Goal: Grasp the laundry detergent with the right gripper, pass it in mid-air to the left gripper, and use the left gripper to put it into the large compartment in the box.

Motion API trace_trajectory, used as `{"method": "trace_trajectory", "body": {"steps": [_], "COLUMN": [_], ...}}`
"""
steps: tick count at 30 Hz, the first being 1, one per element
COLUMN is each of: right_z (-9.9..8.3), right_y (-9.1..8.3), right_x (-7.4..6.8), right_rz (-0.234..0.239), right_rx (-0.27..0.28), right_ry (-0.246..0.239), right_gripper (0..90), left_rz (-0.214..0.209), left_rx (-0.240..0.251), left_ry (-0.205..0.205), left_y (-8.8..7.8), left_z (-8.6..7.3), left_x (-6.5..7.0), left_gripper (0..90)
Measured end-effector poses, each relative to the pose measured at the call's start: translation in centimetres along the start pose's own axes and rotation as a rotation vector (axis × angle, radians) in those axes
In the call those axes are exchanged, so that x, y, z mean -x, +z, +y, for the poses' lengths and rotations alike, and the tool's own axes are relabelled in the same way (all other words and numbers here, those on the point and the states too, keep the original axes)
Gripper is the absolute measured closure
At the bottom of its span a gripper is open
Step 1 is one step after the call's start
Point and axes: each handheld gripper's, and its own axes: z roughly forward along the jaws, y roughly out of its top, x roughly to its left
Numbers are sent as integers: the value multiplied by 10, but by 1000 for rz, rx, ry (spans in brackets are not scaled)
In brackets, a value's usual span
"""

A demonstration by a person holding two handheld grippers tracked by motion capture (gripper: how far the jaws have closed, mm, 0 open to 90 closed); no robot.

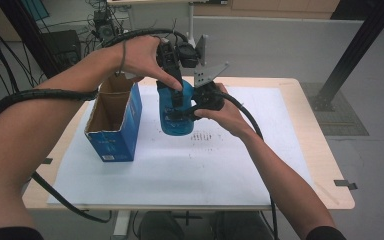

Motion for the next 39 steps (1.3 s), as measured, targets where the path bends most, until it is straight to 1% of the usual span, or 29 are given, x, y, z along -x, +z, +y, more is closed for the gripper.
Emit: {"method": "trace_trajectory", "body": {"steps": [3,5,15,18,28,29,33,39], "right_z": [0,0,1,1,1,2,2,2], "right_y": [0,0,0,0,0,0,0,0], "right_x": [0,0,-1,-1,-2,-2,-2,-2], "right_rz": [-1,2,8,11,10,11,11,10], "right_rx": [0,3,3,5,5,4,5,8], "right_ry": [-2,-3,-5,-4,-7,-8,-9,-14], "right_gripper": [455,455,455,455,455,455,455,455], "left_rz": [-3,-4,4,3,4,5,3,4], "left_rx": [-5,-2,8,4,0,-4,2,-1], "left_ry": [-1,4,1,11,10,17,7,11], "left_y": [1,1,0,1,1,1,1,2], "left_z": [0,1,0,1,2,2,0,0], "left_x": [0,0,0,0,1,1,1,1], "left_gripper": [67,68,74,76,79,79,79,79]}}
